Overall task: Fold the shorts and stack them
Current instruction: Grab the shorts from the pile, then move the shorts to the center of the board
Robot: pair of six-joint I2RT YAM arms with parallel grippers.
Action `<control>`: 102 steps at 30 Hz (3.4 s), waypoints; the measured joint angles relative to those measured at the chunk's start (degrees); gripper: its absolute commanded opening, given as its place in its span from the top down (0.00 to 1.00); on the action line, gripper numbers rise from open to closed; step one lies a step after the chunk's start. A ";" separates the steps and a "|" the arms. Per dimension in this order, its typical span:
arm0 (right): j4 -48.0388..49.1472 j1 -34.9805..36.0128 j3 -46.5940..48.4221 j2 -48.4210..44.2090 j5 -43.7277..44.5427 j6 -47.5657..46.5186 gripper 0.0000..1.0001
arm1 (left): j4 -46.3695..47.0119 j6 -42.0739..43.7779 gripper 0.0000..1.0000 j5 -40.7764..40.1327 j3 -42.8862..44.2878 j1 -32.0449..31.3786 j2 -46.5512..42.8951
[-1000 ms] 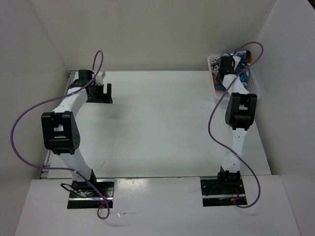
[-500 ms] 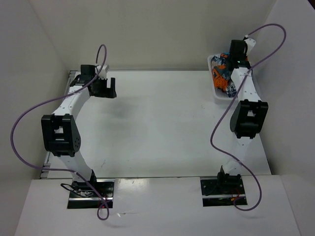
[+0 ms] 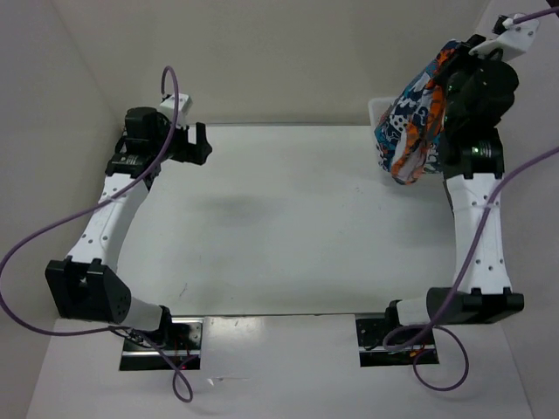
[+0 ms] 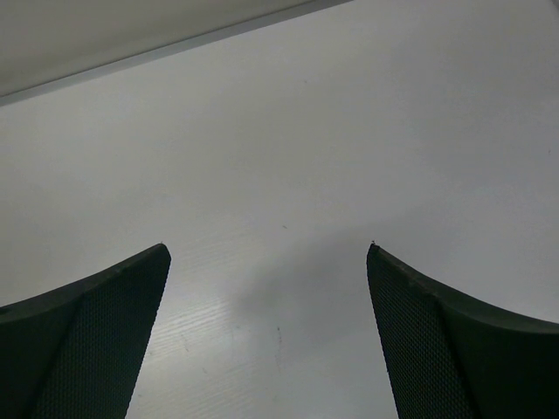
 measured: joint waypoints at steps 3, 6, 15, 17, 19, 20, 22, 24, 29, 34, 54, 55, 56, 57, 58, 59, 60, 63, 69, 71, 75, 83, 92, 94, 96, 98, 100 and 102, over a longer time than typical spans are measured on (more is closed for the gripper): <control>5.05 0.09 -1.07 -5.14 -5.44 -3.21 1.00 | -0.31 0.02 0.00 0.17 -2.99 0.15 -4.07; 9.07 0.09 1.18 -7.45 -11.41 -5.14 1.00 | -0.15 0.02 0.00 0.22 -5.31 0.15 -7.78; 14.64 0.09 19.19 -2.12 -34.62 4.83 1.00 | -0.15 0.02 0.00 -0.22 -11.63 1.77 -20.37; 15.91 0.11 19.69 -1.36 -39.10 9.55 1.00 | -0.09 0.02 0.00 -0.70 -12.98 2.82 -22.99; 16.83 0.11 19.47 -0.70 -42.40 13.20 1.00 | -0.22 0.02 0.00 -0.94 -14.01 3.91 -24.76; 17.33 0.11 18.69 -0.42 -43.67 14.75 1.00 | -0.50 0.02 0.00 -0.94 -14.21 4.37 -25.35; 18.03 0.31 16.02 -0.39 -45.57 16.94 1.00 | -0.57 0.02 0.00 -0.87 -14.34 5.31 -25.75; 18.56 0.90 12.04 -0.44 -47.06 18.58 1.00 | -0.55 0.02 0.00 -0.76 -14.34 5.88 -25.62; 15.12 6.25 4.61 1.01 -47.25 16.37 1.00 | -0.46 0.02 0.00 -0.15 -14.29 6.43 -22.34; 5.46 20.33 4.44 8.68 -43.19 5.42 0.25 | -0.83 0.02 0.00 0.72 -14.29 6.43 -16.63; -30.45 30.53 35.98 35.36 -17.27 -1.29 0.00 | 0.24 0.02 0.00 -3.93 -13.57 4.70 -12.00; -30.32 30.49 32.89 32.79 -16.50 -1.33 0.00 | 0.22 0.00 0.00 -3.89 -13.57 3.63 -11.91; -29.33 30.49 28.81 30.05 -15.85 -1.62 0.00 | -0.07 0.02 0.00 -3.78 -13.55 2.32 -11.76; -28.13 30.47 22.86 26.16 -15.39 -2.03 0.00 | -0.39 0.02 0.00 -3.67 -13.55 1.09 -11.56; -27.61 30.47 17.09 22.62 -14.88 -2.54 0.00 | -0.68 0.02 0.00 -3.58 -13.53 0.11 -11.34; -26.86 30.47 10.36 18.82 -14.47 -3.23 0.00 | -1.18 0.04 0.00 -3.50 -13.53 -0.87 -10.97; -24.50 30.45 1.25 13.68 -14.29 -4.17 0.02 | -1.57 0.02 0.00 -3.39 -13.55 -1.57 -10.64; -21.31 30.42 -22.34 1.70 -15.10 -7.13 0.10 | -1.86 0.02 0.00 -4.00 -14.16 -2.89 -9.40; -18.69 31.47 -45.75 -2.32 -17.57 -11.98 0.12 | -2.19 0.02 0.00 -5.20 -15.58 -3.45 -4.61; -16.72 33.59 -47.87 -1.27 -16.63 -15.34 0.12 | -2.05 0.02 0.00 -5.40 -15.69 -3.45 -2.89; -8.87 41.55 -47.71 1.88 -12.85 -24.39 0.16 | -2.14 0.02 0.00 -6.84 -15.69 -3.45 0.46; 4.04 48.78 -44.76 13.64 -10.40 -34.34 0.18 | -17.29 0.04 0.00 -4.70 0.17 9.77 11.58; 10.67 46.84 -41.90 27.47 -6.43 -35.45 0.43 | -27.15 0.00 0.00 0.44 15.39 18.03 26.56; 11.37 46.69 -40.24 28.46 -6.21 -35.45 0.53 | -26.29 0.00 0.00 1.05 15.39 16.65 28.52; 11.34 46.53 -39.56 29.07 -6.56 -35.43 0.76 | -25.51 0.02 0.00 1.09 15.93 14.82 29.83; 10.69 46.47 -39.47 29.40 -7.58 -35.58 0.90 | -24.57 0.02 0.00 1.03 18.03 12.68 31.69; 8.87 46.47 -38.88 29.46 -8.76 -36.04 1.00 | -21.40 0.00 0.00 0.83 19.80 10.64 33.33; 6.34 46.47 -37.22 29.42 -10.25 -36.52 1.00 | -17.90 0.02 0.00 0.70 19.91 8.81 34.25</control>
